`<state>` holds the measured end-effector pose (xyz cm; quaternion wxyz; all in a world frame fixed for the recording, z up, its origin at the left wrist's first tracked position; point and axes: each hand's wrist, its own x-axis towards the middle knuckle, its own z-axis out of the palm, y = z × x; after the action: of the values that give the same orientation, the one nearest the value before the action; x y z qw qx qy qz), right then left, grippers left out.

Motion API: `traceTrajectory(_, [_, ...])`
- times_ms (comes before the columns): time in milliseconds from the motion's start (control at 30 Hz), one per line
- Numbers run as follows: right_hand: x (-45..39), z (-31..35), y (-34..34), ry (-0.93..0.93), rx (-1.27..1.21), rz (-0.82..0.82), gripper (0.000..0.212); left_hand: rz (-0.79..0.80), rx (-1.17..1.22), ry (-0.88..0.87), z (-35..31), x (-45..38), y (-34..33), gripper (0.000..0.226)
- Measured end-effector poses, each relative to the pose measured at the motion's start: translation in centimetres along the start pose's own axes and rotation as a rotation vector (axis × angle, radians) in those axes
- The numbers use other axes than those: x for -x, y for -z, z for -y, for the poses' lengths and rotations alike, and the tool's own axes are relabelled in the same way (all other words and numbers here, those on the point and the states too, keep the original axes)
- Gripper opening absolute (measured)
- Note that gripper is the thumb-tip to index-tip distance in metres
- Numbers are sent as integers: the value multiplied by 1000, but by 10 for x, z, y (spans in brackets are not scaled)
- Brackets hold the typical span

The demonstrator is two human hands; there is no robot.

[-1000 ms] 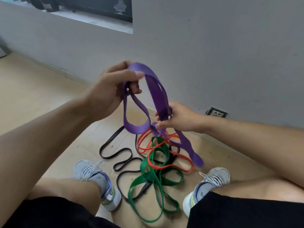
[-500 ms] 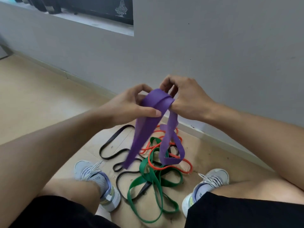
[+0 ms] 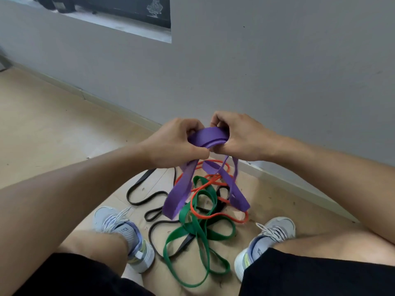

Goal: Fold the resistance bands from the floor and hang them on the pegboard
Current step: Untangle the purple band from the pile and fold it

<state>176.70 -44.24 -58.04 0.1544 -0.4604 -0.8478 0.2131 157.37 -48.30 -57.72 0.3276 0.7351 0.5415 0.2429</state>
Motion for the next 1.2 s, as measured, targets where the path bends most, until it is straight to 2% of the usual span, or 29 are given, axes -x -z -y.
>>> traceTrajectory(200, [0, -1, -3, -38, 51, 88, 32, -55, -103, -11, 8, 0, 5, 28])
traceTrajectory(433, [-3, -9, -8, -73, -83, 17, 28, -73, -20, 6, 7, 1, 8, 35])
traceTrajectory(600, [0, -6, -1, -94, -147, 87, 35, -1, 153, 99, 10, 1, 12, 32])
traceTrajectory(833, [2, -10, 2, -70, -129, 222, 33, 213, 434, 181, 9, 5, 14, 46])
traceTrajectory(933, [3, -14, -1, -36, -132, 180, 26, 282, 515, 240, 11, 6, 15, 44])
traceTrajectory(1100, [4, -6, 0, 50, -47, 43, 61, 224, 583, 311, 15, 5, 7, 20])
traceTrajectory(1167, [2, -4, -2, 56, 28, -46, 62, 186, 621, 305, 13, 3, 4, 16])
traceTrajectory(1200, [1, -4, -3, 43, 52, -113, 56, 156, 644, 301, 13, 2, 4, 15])
